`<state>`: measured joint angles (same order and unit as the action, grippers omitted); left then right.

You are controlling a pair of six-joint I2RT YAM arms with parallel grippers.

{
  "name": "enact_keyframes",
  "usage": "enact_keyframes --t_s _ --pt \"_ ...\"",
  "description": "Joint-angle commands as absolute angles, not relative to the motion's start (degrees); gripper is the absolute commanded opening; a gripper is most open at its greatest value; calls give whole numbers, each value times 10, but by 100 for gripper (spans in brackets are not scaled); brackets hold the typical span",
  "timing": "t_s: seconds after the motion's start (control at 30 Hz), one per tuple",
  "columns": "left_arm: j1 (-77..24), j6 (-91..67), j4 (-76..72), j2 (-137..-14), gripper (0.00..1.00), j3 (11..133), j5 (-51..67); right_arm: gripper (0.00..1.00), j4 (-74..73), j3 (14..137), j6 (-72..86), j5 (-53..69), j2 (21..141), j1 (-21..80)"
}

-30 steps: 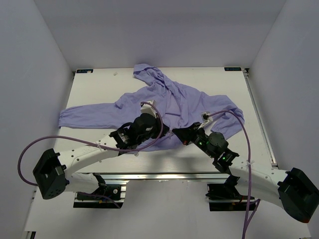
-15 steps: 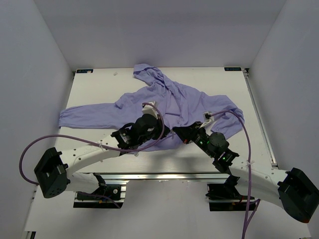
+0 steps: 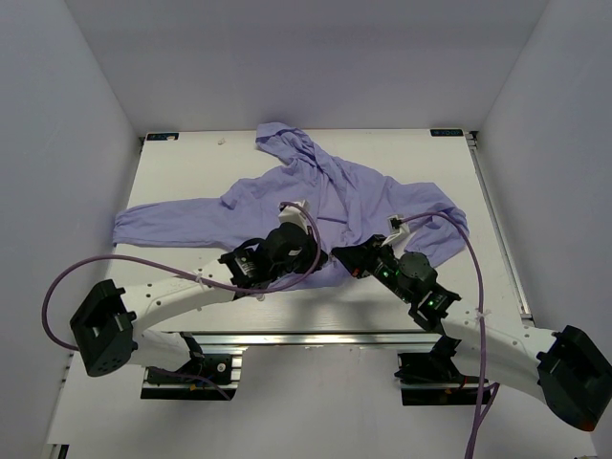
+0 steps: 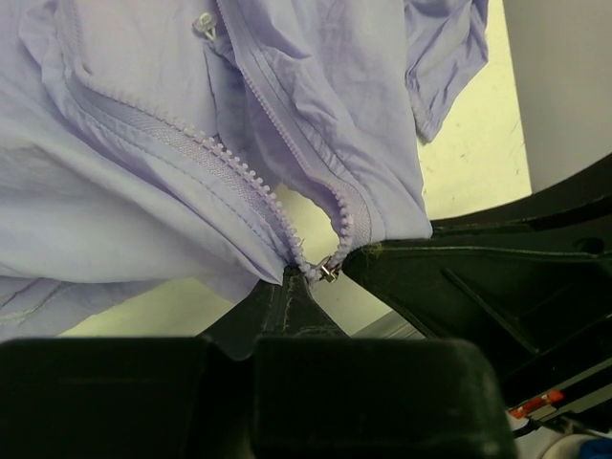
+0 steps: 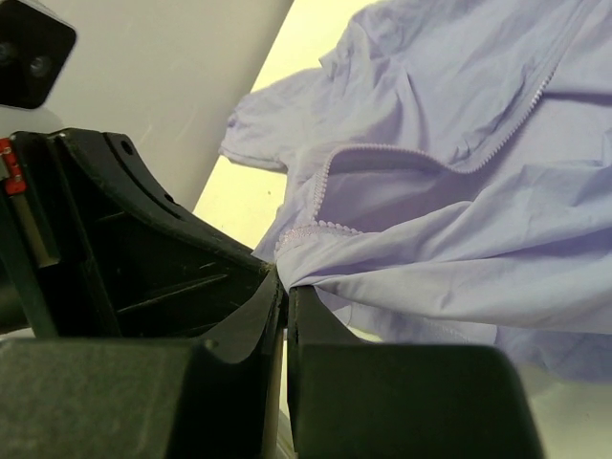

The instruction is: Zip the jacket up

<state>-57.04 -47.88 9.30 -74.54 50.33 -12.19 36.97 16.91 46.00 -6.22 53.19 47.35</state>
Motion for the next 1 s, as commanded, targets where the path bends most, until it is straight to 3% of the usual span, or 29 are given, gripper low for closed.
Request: enact_keyframes --t_s 0.0,0.97 --pt "-588 -464 110 -744 0 524 -95 0 364 203 471 -52 523 471" --pt "-675 -436 207 -802 0 591 -167 0 216 245 454 -4 470 459"
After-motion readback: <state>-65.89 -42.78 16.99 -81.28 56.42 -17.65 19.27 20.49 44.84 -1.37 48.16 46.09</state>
